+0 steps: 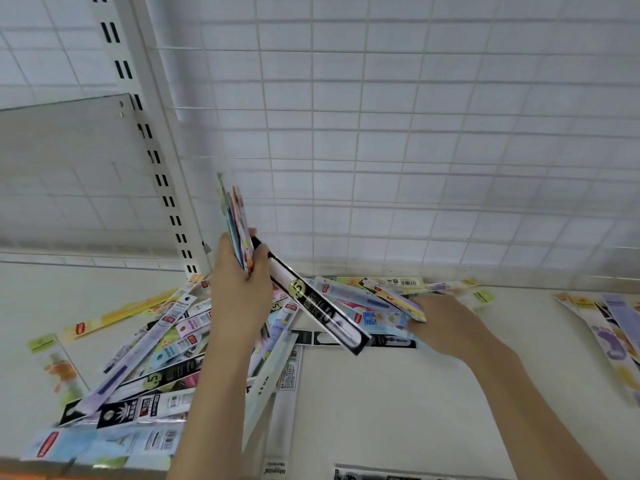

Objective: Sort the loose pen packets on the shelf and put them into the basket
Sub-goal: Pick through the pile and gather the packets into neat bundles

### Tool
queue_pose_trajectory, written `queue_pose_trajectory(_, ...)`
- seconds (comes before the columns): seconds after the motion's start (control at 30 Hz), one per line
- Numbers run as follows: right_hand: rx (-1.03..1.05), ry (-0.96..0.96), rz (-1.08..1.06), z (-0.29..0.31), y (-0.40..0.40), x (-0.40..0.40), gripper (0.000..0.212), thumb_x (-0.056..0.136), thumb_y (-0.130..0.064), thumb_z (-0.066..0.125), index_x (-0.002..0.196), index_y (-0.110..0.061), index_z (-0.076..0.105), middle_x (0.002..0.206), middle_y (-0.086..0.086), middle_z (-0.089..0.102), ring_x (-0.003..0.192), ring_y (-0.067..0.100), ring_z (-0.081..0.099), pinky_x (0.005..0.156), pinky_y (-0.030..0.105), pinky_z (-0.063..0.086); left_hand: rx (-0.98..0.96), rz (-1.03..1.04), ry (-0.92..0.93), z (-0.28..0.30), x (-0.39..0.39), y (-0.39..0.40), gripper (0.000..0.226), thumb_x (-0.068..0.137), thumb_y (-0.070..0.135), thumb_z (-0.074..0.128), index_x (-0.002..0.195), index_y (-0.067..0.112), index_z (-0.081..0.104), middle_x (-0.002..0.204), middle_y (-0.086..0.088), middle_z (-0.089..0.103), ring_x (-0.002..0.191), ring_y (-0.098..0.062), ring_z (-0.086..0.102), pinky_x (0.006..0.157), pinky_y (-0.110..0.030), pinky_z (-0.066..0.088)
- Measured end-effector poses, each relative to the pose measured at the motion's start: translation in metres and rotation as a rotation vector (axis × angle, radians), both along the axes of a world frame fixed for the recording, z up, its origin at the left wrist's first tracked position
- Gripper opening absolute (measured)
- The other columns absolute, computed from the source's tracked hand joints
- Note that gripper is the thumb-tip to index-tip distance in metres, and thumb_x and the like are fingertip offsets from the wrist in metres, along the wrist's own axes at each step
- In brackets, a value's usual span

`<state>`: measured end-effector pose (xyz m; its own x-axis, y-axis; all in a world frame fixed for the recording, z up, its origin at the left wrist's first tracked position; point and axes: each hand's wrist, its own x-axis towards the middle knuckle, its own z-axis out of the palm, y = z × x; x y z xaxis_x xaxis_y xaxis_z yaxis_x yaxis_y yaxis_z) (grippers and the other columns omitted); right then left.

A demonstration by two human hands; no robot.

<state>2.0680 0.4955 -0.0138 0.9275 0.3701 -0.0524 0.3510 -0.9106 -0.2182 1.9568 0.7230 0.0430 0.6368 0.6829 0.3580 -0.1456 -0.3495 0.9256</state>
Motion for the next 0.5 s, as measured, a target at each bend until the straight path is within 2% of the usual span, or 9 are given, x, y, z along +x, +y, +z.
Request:
queue_pose_trajectory(0.1,0.005,0.001,-0.007,-0.001,-0.002,0.0,0.016,0.09,-0.033,0.055,0.088,-0.018,0.058,0.081,0.0,0.06,0.067,0.018,0.053,0.049,0.026,0.032,-0.006,0.009,0.051,-0.001,-0.002,0.0,0.018,0.095,0.013,0.046,0.083,0.023,0.056,0.069,0.003,0.05,0.063,-0.015,0.047,0.059,-0.029,0.04)
queue_pose_trajectory(0.2,0.017,-0.026,-0.035,0.002,-0.004,-0.001,0.011,0.089,-0.032,0.055,0.086,-0.021,0.056,0.076,-0.004,0.052,0.067,0.017,0.053,0.049,0.025,0.031,-0.057,-0.021,0.112,0.0,-0.003,-0.002,0.027,0.096,0.019,0.047,0.069,0.019,0.05,0.059,0.0,0.041,0.054,-0.012,0.039,0.052,-0.022,0.034)
queue_pose_trajectory(0.27,0.034,-0.057,-0.039,0.004,-0.006,-0.001,0.012,0.089,-0.032,0.056,0.095,-0.023,0.059,0.088,-0.003,0.051,0.074,0.019,0.056,0.056,0.028,0.035,-0.031,-0.056,0.136,-0.001,-0.003,-0.005,0.033,0.095,0.023,0.051,0.063,0.015,0.043,0.054,0.005,0.042,0.05,-0.007,0.039,0.05,-0.014,0.035)
queue_pose_trajectory(0.3,0.028,-0.074,-0.033,0.006,-0.006,-0.002,0.012,0.089,-0.033,0.055,0.096,-0.023,0.058,0.092,-0.002,0.049,0.078,0.019,0.056,0.059,0.028,0.036,-0.023,-0.079,0.145,-0.002,-0.003,-0.006,0.035,0.092,0.024,0.055,0.061,0.015,0.042,0.056,0.011,0.047,0.055,-0.003,0.046,0.057,-0.012,0.039)
queue_pose_trajectory(0.37,0.002,-0.097,-0.025,0.008,-0.008,-0.003,0.01,0.091,-0.034,0.053,0.086,-0.025,0.053,0.088,-0.003,0.048,0.079,0.019,0.052,0.056,0.026,0.032,-0.028,-0.127,0.186,-0.003,-0.002,-0.008,0.034,0.086,0.023,0.065,0.062,0.012,0.044,0.066,0.014,0.05,0.068,-0.002,0.052,0.069,-0.016,0.043)
queue_pose_trajectory(0.43,-0.029,-0.117,-0.028,0.008,-0.01,-0.003,0.017,0.094,-0.035,0.049,0.081,-0.026,0.043,0.073,-0.006,0.044,0.075,0.019,0.049,0.048,0.022,0.026,0.013,-0.172,0.24,-0.004,0.0,-0.01,0.038,0.08,0.02,0.072,0.062,0.01,0.04,0.061,0.004,0.044,0.058,-0.009,0.047,0.058,-0.018,0.04)
queue_pose_trajectory(0.5,-0.04,-0.167,-0.029,0.01,-0.012,-0.003,0.012,0.096,-0.037,0.046,0.092,-0.025,0.045,0.069,-0.008,0.042,0.075,0.018,0.046,0.047,0.023,0.026,0.044,-0.215,0.271,-0.007,0.001,-0.012,0.039,0.077,0.017,0.075,0.065,0.011,0.039,0.061,-0.005,0.039,0.056,-0.016,0.043,0.055,-0.022,0.038)
